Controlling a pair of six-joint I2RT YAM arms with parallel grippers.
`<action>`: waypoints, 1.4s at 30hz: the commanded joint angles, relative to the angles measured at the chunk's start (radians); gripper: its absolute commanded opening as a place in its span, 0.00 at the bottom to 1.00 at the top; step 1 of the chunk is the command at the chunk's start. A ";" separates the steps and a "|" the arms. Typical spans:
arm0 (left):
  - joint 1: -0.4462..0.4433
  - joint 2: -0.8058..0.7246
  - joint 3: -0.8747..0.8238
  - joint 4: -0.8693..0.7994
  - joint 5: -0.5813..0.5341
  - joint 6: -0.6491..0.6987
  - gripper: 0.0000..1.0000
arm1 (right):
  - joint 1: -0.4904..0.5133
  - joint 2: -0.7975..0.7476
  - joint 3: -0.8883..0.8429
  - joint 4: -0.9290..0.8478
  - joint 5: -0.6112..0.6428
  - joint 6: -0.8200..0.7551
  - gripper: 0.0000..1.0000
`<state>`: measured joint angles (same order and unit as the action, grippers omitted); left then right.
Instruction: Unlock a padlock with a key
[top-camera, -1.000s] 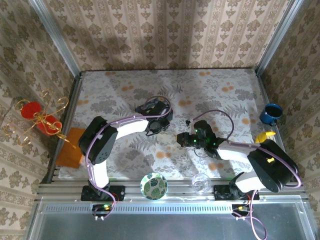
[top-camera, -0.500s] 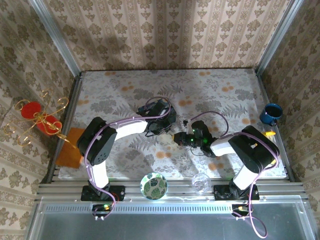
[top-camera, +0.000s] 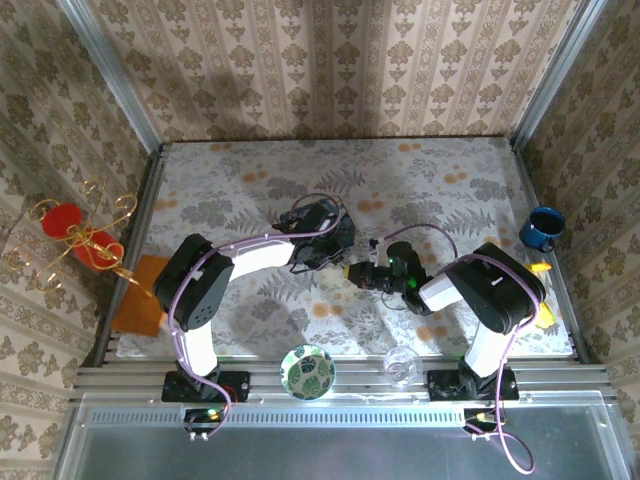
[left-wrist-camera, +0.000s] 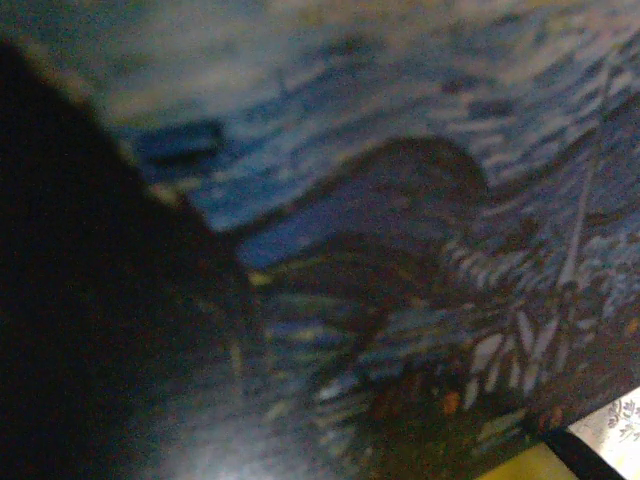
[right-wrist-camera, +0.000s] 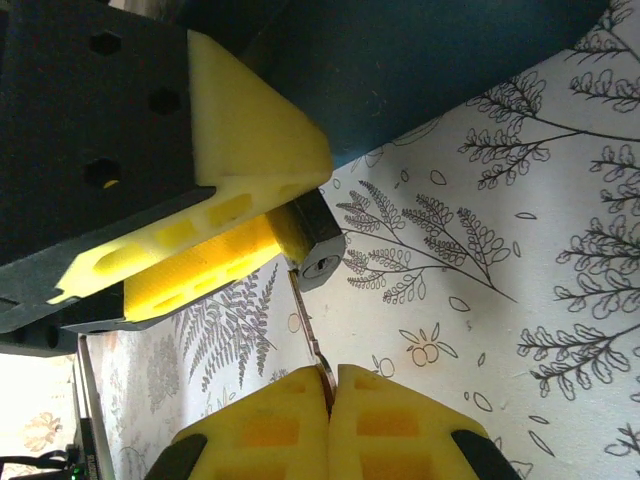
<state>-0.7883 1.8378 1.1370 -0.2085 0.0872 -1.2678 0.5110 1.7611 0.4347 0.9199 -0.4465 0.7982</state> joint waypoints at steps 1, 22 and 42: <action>0.006 -0.040 -0.014 0.015 0.051 0.000 0.07 | -0.018 0.027 -0.030 0.082 -0.024 0.012 0.00; 0.014 -0.037 -0.027 0.037 0.080 -0.008 0.06 | -0.054 0.167 -0.091 0.377 -0.100 0.036 0.00; 0.012 -0.020 -0.036 0.064 0.115 -0.030 0.06 | -0.055 0.145 -0.089 0.376 -0.041 0.031 0.00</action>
<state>-0.7773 1.8259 1.1137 -0.1654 0.1669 -1.2808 0.4606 1.9068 0.3504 1.2625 -0.5274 0.8345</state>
